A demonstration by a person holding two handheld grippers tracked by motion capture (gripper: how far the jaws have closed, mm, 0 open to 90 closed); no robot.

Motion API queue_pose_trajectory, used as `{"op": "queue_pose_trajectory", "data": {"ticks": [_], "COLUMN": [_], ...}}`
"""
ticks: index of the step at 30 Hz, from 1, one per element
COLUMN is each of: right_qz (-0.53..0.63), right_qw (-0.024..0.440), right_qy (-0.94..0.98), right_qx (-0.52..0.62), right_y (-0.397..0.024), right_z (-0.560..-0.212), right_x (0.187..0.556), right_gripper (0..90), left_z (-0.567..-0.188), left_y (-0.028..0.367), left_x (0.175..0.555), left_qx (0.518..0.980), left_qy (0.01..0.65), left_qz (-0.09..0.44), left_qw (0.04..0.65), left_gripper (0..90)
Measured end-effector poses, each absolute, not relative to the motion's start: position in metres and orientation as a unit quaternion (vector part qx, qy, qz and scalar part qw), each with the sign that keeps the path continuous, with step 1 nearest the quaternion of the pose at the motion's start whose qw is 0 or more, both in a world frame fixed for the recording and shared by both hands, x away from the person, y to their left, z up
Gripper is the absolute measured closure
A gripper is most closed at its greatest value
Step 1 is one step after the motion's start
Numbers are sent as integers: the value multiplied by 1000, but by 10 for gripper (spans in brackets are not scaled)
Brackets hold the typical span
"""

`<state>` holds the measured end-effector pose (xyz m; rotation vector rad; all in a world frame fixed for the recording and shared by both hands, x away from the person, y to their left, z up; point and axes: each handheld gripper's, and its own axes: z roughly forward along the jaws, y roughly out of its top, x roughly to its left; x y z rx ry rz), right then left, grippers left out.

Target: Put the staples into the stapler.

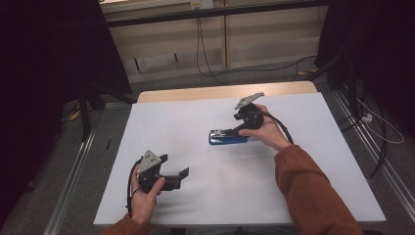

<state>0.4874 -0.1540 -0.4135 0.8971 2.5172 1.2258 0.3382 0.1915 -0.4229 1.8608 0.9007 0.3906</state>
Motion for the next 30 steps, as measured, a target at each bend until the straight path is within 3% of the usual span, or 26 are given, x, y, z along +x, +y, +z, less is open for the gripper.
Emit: {"op": "queue_pose_trajectory", "data": {"ticks": [16,30], "right_qz": [442,459], "right_qw": [146,172], "right_qy": [810,775], "right_qx": [356,399], "right_y": [-187,-208], "right_z": [-416,-418], "right_x": [461,435], "right_gripper": [68,73], "left_z": [-423,-423], "left_y": [195,202], "left_x": [339,338], "left_qx": [764,756], "left_qy": [377,391], "left_qz": [162,164], "left_qw": [498,499], "left_gripper": [42,42]}}
